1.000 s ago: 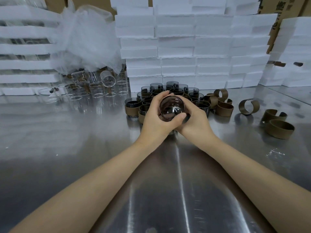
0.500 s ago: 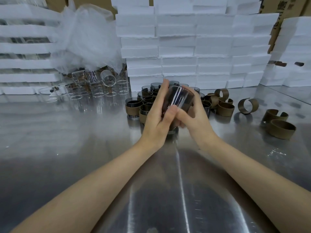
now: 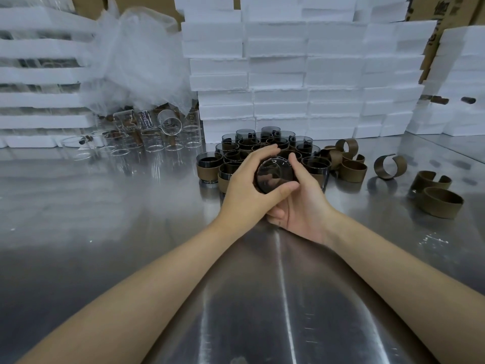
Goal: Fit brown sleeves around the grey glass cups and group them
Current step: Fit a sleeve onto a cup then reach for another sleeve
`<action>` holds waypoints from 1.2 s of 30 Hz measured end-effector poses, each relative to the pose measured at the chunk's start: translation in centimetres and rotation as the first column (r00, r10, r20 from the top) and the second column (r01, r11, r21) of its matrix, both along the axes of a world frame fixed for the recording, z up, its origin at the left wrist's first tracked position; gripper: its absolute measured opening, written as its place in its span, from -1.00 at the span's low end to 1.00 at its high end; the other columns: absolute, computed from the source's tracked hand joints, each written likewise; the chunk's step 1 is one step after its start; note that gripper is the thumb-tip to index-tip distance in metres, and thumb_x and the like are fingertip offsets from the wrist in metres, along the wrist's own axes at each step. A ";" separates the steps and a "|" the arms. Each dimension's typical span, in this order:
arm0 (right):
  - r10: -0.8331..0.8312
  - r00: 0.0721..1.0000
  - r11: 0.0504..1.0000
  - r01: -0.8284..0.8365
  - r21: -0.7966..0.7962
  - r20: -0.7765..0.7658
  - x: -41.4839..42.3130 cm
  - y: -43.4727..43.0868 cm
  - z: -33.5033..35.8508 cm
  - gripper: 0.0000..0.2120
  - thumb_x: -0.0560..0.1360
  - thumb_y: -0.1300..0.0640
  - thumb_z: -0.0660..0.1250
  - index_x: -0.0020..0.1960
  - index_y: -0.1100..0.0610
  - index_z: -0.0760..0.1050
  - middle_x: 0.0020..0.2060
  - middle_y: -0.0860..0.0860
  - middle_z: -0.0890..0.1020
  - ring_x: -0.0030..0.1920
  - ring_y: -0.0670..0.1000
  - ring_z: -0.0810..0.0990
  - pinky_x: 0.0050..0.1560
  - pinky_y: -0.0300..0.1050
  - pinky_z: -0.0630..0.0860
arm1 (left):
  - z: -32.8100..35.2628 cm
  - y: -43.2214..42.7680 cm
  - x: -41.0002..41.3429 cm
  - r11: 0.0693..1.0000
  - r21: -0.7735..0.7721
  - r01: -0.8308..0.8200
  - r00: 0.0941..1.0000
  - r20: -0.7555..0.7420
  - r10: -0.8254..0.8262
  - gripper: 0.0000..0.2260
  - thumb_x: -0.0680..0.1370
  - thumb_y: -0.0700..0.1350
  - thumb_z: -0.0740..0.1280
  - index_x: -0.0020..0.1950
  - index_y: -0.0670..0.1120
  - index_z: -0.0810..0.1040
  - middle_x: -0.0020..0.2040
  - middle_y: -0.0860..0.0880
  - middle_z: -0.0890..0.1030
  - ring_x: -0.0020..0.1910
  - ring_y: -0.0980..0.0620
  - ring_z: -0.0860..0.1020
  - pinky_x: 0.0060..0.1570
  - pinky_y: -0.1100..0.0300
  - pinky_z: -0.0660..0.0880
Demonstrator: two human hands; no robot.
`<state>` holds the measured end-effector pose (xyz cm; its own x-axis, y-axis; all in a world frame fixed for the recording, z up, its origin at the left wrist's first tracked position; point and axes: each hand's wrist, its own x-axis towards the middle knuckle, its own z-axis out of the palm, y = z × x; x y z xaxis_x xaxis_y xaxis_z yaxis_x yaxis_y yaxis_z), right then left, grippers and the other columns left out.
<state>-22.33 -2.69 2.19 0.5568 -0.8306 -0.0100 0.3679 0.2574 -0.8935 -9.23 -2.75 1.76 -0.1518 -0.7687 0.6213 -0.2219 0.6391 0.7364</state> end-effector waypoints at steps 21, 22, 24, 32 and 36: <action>-0.037 0.999 0.994 0.037 0.099 -0.007 -0.3 0.1 0.6 -0.46 0.38 -0.40 0.26 -0.10 0.10 0.51 -0.58 -0.07 0.27 -0.60 -0.12 0.23 -0.56 -0.31 0.16 | 0.2 -0.3 -0.1 0.993 0.037 0.110 0.982 -0.155 -0.103 -0.62 0.44 0.00 0.49 0.22 0.01 0.53 0.06 0.18 0.64 0.10 0.20 0.59 0.05 0.39 0.46; -0.039 0.999 0.995 0.040 0.092 -0.006 -0.3 0.1 0.5 -0.46 0.39 -0.40 0.26 -0.09 0.11 0.51 -0.57 -0.07 0.29 -0.59 -0.12 0.26 -0.55 -0.32 0.20 | 0.1 -0.4 -0.1 0.994 0.050 0.100 0.984 -0.154 -0.091 -0.59 0.40 -0.06 0.54 0.21 0.02 0.53 0.04 0.18 0.64 0.08 0.20 0.59 0.04 0.38 0.48; -0.055 0.998 0.995 0.056 0.081 -0.022 -0.2 0.0 0.5 -0.46 0.38 -0.39 0.27 -0.13 0.11 0.52 -0.55 -0.05 0.33 -0.57 -0.11 0.31 -0.55 -0.30 0.28 | 0.1 -0.4 -0.1 0.996 0.068 0.065 0.984 -0.173 -0.053 -0.59 0.38 -0.13 0.57 0.18 0.02 0.54 0.02 0.17 0.64 0.04 0.21 0.60 0.01 0.37 0.50; -0.115 0.989 0.990 0.122 0.074 -0.093 -0.2 -0.4 0.3 -0.48 0.30 -0.40 0.30 -0.16 0.08 0.46 -0.53 -0.03 0.40 -0.55 -0.10 0.36 -0.50 -0.31 0.27 | 0.6 0.1 -0.1 0.996 0.088 0.029 0.980 -0.199 -0.011 -0.72 0.44 -0.14 0.52 0.11 -0.04 0.59 -0.01 0.10 0.66 -0.04 0.23 0.62 -0.14 0.44 0.49; -0.135 0.984 0.988 0.142 0.052 -0.120 -0.2 -0.4 0.3 -0.51 0.27 -0.41 0.31 -0.26 0.03 0.45 -0.53 -0.02 0.40 -0.55 -0.09 0.36 -0.52 -0.31 0.26 | 0.8 -0.1 -0.1 0.998 0.058 0.006 0.977 -0.212 0.006 -0.84 0.49 -0.05 0.46 0.04 -0.03 0.61 -0.04 0.11 0.66 -0.02 0.19 0.61 -0.02 0.37 0.49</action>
